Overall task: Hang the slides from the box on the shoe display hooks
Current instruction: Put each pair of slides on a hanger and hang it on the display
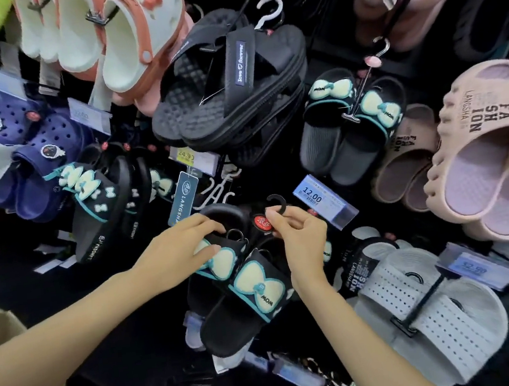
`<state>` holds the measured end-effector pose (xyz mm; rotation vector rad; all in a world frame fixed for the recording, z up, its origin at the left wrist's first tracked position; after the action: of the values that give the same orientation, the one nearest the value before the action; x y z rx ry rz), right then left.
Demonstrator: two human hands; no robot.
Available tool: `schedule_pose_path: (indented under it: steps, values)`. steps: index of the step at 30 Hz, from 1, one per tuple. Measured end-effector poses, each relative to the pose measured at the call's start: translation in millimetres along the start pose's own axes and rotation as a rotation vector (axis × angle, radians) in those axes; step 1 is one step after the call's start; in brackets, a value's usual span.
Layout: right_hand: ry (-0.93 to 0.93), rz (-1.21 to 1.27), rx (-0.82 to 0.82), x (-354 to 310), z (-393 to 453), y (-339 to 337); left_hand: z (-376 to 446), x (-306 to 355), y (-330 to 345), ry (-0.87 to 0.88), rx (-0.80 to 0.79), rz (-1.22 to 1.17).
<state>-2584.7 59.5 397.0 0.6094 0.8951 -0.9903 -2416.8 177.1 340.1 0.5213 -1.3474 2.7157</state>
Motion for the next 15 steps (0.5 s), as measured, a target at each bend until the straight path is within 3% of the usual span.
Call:
schedule_pose_path:
  steps: [7,15]
  values:
    - [0.038,-0.046,0.093,23.7,-0.2,-35.1,6.2,16.0,45.3,0.032,-0.113,-0.05]
    - [0.067,-0.052,0.247,48.1,17.6,-50.9,18.4,21.8,73.5,0.021,-0.059,-0.152]
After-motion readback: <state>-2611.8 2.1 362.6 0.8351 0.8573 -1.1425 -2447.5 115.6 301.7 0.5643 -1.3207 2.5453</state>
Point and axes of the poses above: each hand's wrist, its own z-axis towards the middle knuckle, its own y-axis out of the palm, x = y × z, the point moved 3 cm from there along z, towards the middle knuckle, and after that the axes turned 8 degrees about z, right-handed, at the moved point
